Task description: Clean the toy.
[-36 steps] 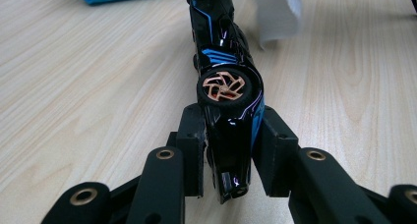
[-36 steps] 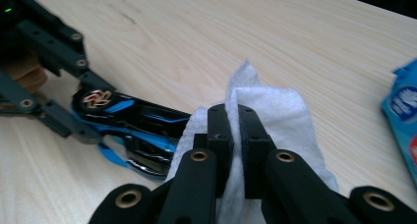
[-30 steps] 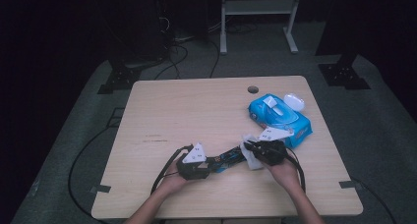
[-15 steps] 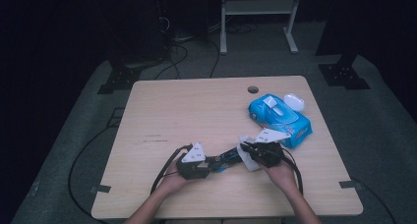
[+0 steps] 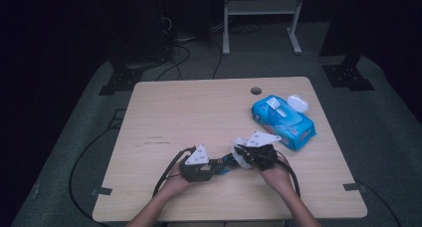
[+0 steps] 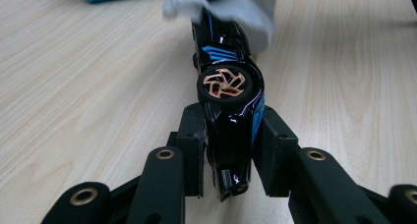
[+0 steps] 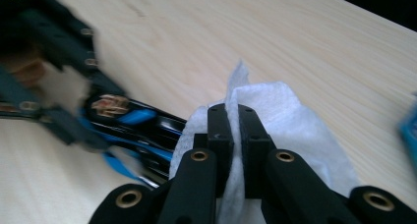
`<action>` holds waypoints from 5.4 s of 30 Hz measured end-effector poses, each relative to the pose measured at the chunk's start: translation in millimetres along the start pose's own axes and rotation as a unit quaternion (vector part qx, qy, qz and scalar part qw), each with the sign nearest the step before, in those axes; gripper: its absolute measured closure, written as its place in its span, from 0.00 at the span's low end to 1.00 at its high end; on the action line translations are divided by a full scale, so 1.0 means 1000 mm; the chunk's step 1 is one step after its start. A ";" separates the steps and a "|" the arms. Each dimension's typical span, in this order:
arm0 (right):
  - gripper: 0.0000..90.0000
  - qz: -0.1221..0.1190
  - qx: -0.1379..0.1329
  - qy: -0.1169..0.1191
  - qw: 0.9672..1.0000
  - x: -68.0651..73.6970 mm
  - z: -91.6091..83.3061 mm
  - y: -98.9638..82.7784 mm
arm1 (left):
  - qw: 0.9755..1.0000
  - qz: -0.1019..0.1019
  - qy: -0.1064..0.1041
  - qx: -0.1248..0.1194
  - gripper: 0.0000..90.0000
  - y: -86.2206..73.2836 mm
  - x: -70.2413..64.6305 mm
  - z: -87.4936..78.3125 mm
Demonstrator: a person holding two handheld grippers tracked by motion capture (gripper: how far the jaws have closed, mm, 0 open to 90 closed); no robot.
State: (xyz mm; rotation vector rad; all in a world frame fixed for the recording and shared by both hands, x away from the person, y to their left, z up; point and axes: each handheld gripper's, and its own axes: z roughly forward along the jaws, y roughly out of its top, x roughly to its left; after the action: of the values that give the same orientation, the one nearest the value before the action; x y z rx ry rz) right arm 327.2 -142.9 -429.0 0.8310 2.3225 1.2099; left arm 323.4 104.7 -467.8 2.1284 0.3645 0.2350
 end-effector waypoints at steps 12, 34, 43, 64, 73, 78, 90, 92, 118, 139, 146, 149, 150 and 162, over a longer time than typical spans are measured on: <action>0.95 0.011 -0.010 0.044 0.999 0.012 0.007 0.003 | 1.000 0.001 0.000 0.001 0.75 0.000 0.000 0.000; 0.95 0.045 -0.005 -0.014 0.999 -0.021 -0.013 -0.011 | 1.000 0.001 0.005 0.003 0.75 0.000 0.004 -0.002; 0.95 0.030 -0.011 0.015 0.999 -0.004 -0.005 -0.005 | 1.000 -0.005 0.011 0.002 0.75 -0.001 0.007 -0.005; 0.95 0.054 -0.022 0.019 0.998 -0.011 -0.007 -0.012 | 0.998 -0.052 -0.010 -0.032 0.65 0.001 0.018 -0.016; 0.95 0.054 -0.022 0.023 0.998 -0.012 -0.008 -0.013 | 0.991 -0.111 -0.026 -0.063 0.58 0.003 0.029 -0.022; 0.95 0.048 -0.021 0.021 0.998 -0.011 -0.008 -0.012 | 0.988 -0.135 -0.042 -0.055 0.56 0.003 0.032 -0.016; 0.95 0.059 -0.011 0.026 0.998 -0.022 -0.020 -0.019 | 0.986 -0.152 -0.042 -0.055 0.56 0.002 0.036 -0.016; 0.95 0.055 -0.012 0.023 0.998 -0.021 -0.019 -0.019 | 0.985 -0.156 -0.041 -0.055 0.55 0.003 0.038 -0.017; 0.95 0.040 -0.020 0.025 0.999 -0.017 -0.021 -0.022 | 0.980 -0.183 -0.056 -0.050 0.51 0.012 0.044 -0.006; 0.95 0.014 -0.023 0.032 0.999 -0.007 -0.033 -0.029 | 0.987 -0.143 -0.057 -0.036 0.49 0.015 0.028 -0.008; 0.95 0.005 -0.017 0.040 0.999 -0.002 -0.040 -0.033 | 0.989 -0.128 -0.066 -0.026 0.46 0.016 0.021 -0.006; 0.95 0.007 -0.017 0.045 0.999 -0.001 -0.042 -0.036 | 0.990 -0.127 -0.063 -0.020 0.46 0.015 0.019 -0.005; 0.95 0.008 -0.013 0.047 0.999 -0.001 -0.042 -0.037 | 0.991 -0.123 -0.059 -0.012 0.46 0.015 0.018 -0.004; 0.95 0.002 -0.004 0.051 0.999 0.002 -0.027 -0.032 | 0.997 -0.070 -0.019 0.029 0.43 0.007 0.009 0.004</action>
State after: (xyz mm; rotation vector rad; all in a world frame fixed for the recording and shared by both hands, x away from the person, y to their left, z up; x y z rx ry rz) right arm 299.8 -172.8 -440.6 0.7891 2.3958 1.2917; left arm 334.4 100.8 -464.1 2.1515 0.5007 0.1045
